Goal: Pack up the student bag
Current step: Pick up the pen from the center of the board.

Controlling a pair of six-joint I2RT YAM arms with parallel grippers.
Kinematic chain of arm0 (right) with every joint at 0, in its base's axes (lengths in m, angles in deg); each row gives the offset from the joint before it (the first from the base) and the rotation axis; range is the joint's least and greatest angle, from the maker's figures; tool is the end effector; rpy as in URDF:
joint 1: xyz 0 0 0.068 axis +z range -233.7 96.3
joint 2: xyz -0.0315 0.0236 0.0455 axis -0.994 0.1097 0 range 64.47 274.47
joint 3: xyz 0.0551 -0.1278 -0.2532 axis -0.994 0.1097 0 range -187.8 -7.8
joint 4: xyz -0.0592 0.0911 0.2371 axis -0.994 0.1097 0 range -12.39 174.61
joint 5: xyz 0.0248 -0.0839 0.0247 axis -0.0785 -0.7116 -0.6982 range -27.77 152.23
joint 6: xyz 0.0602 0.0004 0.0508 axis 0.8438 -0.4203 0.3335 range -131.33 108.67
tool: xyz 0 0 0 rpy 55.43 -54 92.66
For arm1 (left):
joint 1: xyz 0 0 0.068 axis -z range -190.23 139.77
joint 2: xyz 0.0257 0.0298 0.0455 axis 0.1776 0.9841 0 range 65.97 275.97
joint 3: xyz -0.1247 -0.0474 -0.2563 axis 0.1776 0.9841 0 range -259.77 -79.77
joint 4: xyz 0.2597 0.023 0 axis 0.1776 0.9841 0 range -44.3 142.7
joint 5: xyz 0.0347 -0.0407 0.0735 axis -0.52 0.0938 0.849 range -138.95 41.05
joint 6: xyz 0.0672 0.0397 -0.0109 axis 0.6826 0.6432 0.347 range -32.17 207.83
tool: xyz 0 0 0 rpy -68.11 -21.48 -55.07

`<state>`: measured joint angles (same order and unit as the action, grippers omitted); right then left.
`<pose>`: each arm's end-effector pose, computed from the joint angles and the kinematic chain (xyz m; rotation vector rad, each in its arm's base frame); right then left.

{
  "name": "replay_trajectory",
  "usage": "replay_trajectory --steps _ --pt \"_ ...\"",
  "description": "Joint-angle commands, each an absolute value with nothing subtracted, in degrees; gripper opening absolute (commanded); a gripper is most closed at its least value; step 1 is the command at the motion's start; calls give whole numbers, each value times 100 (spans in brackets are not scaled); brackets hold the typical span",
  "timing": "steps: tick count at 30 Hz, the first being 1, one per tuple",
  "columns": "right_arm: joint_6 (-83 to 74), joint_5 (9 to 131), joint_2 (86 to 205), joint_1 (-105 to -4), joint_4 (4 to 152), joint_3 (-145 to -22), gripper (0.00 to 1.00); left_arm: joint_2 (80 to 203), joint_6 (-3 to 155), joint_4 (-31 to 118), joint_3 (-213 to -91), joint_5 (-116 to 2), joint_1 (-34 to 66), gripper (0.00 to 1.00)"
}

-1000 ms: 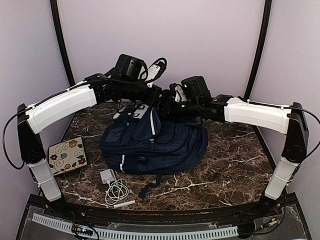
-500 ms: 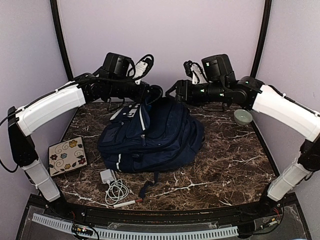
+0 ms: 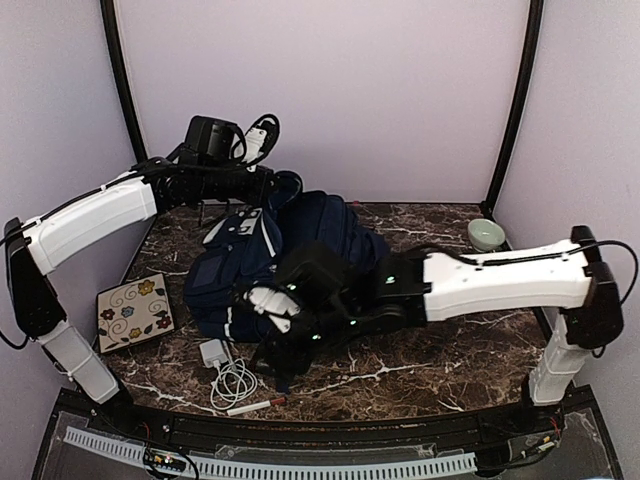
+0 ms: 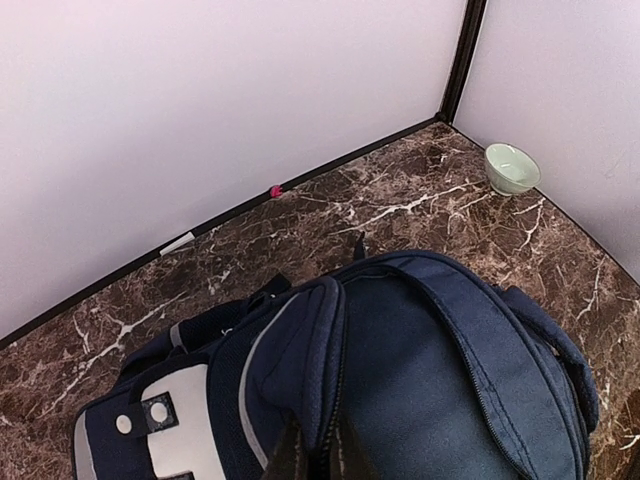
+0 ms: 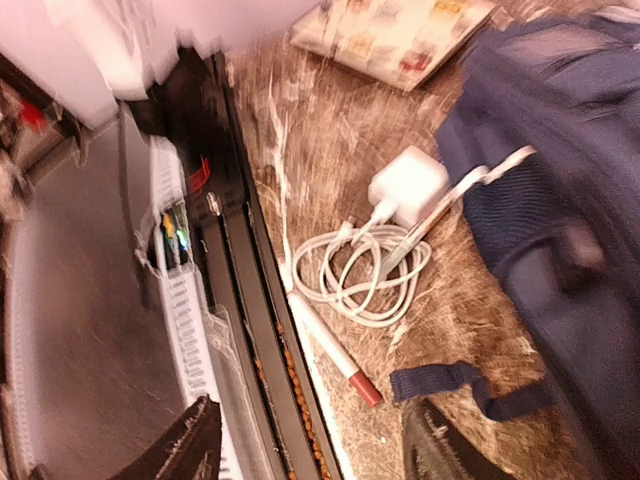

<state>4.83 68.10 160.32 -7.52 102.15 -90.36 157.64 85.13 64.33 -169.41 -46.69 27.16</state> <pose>0.0915 0.4015 0.3083 -1.2609 2.0618 0.9390 0.3249 -0.2450 0.3954 0.5572 1.8739 -0.4271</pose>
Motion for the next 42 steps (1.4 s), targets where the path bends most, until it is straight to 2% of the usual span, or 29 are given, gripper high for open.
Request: replay_trajectory --steps 1,5,10,13,18,23,29,33,39,42 --pt "-665 6749 17600 -394 10856 -10114 63 14932 8642 5424 -16748 -4630 2608 0" --pt "-1292 6132 18774 -40 11640 -11134 65 14513 8673 5253 -16272 -4796 2538 0" --pt "-1484 5905 19639 5 12273 -11870 63 14127 8720 4981 -15804 -4850 2537 0" --pt "-1453 5952 19781 6 12281 -11910 59 14031 8710 4940 -15667 -4986 2537 0" --pt "-1268 5901 19835 14 12249 -11662 45 13968 8678 4915 -15562 -5114 2537 0" --pt "-1283 5605 20002 6 12420 -11714 42 13852 8678 4865 -15440 -5153 2372 0" --pt "-1323 5062 20508 19 13284 -12461 36 13821 8693 4851 -15395 -5186 2346 0" --pt "-1332 4910 20856 78 14137 -12796 22 13813 8702 4830 -15364 -5190 2313 0" --pt "-1228 4878 20443 181 13994 -12128 0 13836 8695 4825 -15334 -5261 2291 0" --pt "-1074 4653 19929 186 13704 -11652 0 13867 8695 4825 -15330 -5275 2282 0"
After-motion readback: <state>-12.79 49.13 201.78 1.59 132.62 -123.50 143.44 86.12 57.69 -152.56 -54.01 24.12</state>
